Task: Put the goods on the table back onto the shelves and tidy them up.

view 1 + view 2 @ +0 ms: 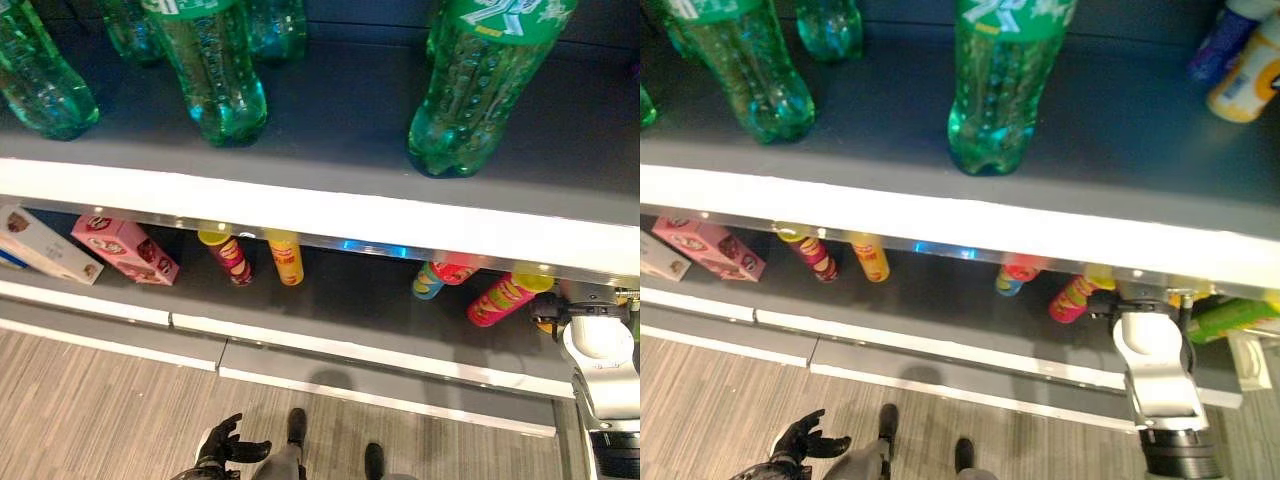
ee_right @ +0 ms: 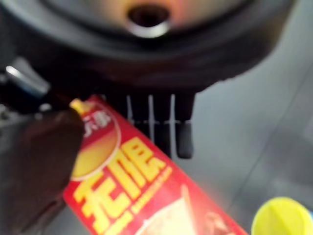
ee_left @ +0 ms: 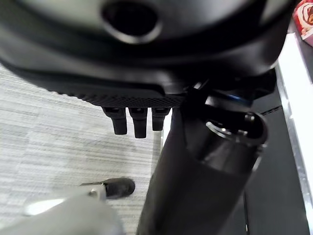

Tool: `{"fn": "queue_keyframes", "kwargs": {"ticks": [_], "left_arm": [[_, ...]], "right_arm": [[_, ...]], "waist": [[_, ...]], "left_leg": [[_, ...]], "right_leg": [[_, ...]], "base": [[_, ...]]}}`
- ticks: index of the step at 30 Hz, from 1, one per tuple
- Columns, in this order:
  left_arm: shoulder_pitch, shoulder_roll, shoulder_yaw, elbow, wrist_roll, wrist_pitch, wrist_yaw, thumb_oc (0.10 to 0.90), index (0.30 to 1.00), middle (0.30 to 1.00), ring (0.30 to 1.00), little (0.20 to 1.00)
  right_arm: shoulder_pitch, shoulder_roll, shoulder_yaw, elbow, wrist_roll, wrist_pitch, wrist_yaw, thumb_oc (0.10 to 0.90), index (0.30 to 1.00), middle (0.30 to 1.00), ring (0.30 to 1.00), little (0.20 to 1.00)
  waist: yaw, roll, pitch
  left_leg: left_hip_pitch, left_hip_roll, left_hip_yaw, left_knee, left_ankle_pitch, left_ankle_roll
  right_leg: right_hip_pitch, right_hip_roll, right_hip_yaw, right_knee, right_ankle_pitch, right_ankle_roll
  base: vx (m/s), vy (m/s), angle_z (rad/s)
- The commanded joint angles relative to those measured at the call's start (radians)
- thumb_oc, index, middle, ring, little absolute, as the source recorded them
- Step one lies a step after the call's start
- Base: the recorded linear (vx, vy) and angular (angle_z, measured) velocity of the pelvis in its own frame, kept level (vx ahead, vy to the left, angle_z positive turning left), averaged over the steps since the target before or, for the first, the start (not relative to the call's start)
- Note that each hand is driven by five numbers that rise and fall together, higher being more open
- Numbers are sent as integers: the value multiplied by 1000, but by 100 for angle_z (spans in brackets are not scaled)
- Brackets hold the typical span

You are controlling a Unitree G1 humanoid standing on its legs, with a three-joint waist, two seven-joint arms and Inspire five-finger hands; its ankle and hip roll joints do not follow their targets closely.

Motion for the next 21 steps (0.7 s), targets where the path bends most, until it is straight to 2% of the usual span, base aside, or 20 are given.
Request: {"fn": "queue_keyframes", "kwargs": {"ticks": [1, 3, 5, 6, 7, 8, 9, 11, 13, 14, 15, 17, 21], "left_arm": [[-21, 76, 1, -32, 19, -40, 11, 800, 900, 900, 900, 900], [-24, 78, -2, -21, 30, -43, 13, 800, 900, 900, 900, 900], [-28, 91, 3, -19, 40, -46, 18, 800, 900, 900, 900, 900], [-24, 107, 26, -3, 29, -43, 30, 800, 900, 900, 900, 900], [-25, 108, 28, -3, 29, -44, 30, 800, 900, 900, 900, 900], [-25, 113, 41, 9, 21, -43, 36, 800, 900, 900, 900, 900], [-22, 122, 60, 11, 8, -42, 42, 800, 900, 900, 900, 900], [-23, 127, 65, 24, 8, -42, 49, 800, 900, 900, 900, 900], [-25, 132, 68, 37, 10, -41, 52, 800, 900, 900, 900, 900], [-19, 128, 80, 44, 6, -39, 56, 800, 900, 900, 900, 900], [-12, 121, 85, 46, -4, -38, 56, 800, 900, 900, 900, 900], [4, 102, 87, 52, -12, -38, 52, 800, 900, 900, 900, 900], [9, 74, 62, 56, 5, -32, 40, 800, 900, 900, 900, 900]], "right_arm": [[-101, -75, -109, -132, 6, -103, -26, 400, 300, 300, 300, 300], [-86, -75, -125, -131, -7, -90, -25, 400, 300, 300, 300, 300], [-102, -71, -124, -126, -20, -86, -32, 400, 300, 300, 300, 300], [-127, -54, -96, -118, -17, -89, -39, 400, 300, 300, 300, 300], [-131, -53, -93, -116, -17, -90, -39, 400, 300, 300, 300, 300], [-146, -48, -73, -105, -14, -92, -41, 400, 300, 300, 300, 300], [-166, -51, -43, -94, -16, -89, -38, 400, 300, 300, 300, 300], [-185, -62, -23, -77, -21, -90, -40, 400, 300, 300, 300, 300], [-190, -60, -21, -77, -19, -93, -39, 400, 300, 300, 300, 300], [-207, -61, -4, -66, -12, -89, -38, 400, 300, 300, 300, 300], [-204, -58, 0, -66, -11, -86, -37, 400, 300, 300, 300, 300], [-186, -56, -2, -65, -14, -77, -28, 400, 300, 300, 300, 300], [-151, -57, -9, -74, -45, -69, -18, 400, 300, 300, 300, 300]], "waist": [[-34, 28, -56], [-58, 47, -72], [-64, 42, -73], [-58, 39, -62], [-53, 36, -64], [-43, 39, -53], [-21, 46, -39], [-3, 47, -23], [22, 29, -28], [31, 5, -25], [33, 0, -31], [33, 0, -44], [24, 10, -45]], "left_leg": [[203, 135, -94, -80, -155, -41], [242, 109, -78, -142, -169, -25], [253, 73, -45, -156, -188, 0], [247, 57, -4, -158, -186, 14], [247, 56, 3, -159, -186, 15], [240, 53, 23, -162, -177, 21], [212, 52, 62, -171, -148, 25], [194, 59, 75, -178, -126, 27], [179, 54, 75, -177, -123, 21], [165, 62, 78, -160, -128, 12], [166, 69, 79, -161, -127, 8], [184, 87, 78, -179, -116, -3], [208, 104, 60, -220, -88, -17]], "right_leg": [[-125, -74, 101, 62, 25, 162], [-142, -118, 120, 52, 60, 180], [-182, -150, 151, 22, 143, 196], [-221, -148, 144, 12, 172, 206], [-226, -147, 152, 13, 174, 207], [-252, -141, 133, 25, 178, 204], [-258, -129, 69, 97, 136, 190], [-253, -101, 58, 211, 86, 178], [-200, -105, 27, 148, 43, 167], [-195, -91, 18, 121, 48, 160], [-188, -86, 12, 107, 52, 157], [-154, -67, -5, 63, 51, 149], [-120, -58, -18, 52, 34, 145]], "base": [[52, 555, -17], [8, 511, 4], [-118, 406, -11], [-145, 259, -41], [-190, 217, -70], [-284, 145, -83], [-379, 165, -80], [-301, 73, -41], [-120, -95, -18], [-39, -190, 20], [3, -191, 17], [79, -89, 11], [61, -46, 20]]}}
